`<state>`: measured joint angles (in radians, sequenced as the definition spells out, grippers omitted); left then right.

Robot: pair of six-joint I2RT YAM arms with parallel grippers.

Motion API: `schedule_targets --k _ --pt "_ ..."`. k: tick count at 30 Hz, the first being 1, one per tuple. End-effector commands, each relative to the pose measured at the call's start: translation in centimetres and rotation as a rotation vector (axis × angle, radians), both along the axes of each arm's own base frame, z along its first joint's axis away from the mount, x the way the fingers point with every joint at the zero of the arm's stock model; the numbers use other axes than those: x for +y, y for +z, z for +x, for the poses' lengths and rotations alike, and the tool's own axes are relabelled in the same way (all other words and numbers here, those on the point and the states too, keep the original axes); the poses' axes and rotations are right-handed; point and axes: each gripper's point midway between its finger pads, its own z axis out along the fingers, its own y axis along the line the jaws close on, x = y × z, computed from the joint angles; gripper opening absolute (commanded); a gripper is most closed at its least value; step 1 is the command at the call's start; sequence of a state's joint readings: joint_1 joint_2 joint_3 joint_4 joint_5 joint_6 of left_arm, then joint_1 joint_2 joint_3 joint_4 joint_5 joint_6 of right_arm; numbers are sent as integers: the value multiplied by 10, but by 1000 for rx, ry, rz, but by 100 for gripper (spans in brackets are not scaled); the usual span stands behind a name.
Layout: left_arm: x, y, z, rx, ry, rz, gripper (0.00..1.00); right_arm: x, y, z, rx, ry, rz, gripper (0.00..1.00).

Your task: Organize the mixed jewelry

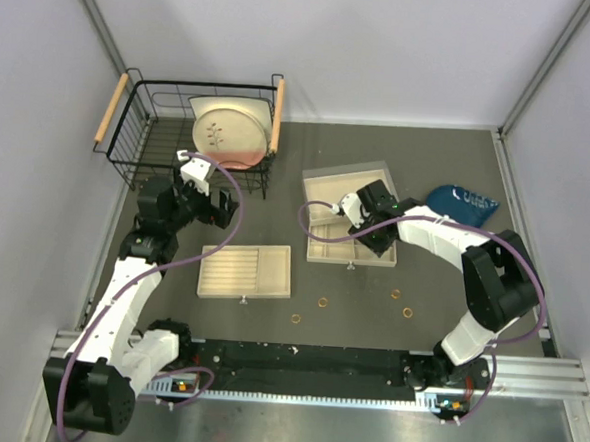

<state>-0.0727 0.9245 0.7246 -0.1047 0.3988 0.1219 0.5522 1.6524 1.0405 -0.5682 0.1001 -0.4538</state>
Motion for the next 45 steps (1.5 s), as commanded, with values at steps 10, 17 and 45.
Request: schedule_targets --k 10,17,45 --pt "0 15 0 -62 2 -5 93 0 16 19 -103 -10 -25 39" --pt "0 16 0 -63 1 -5 93 -1 26 26 -140 -23 -30 39" --pt "0 17 -1 -66 1 -8 93 -1 38 41 -199 -45 -40 39"
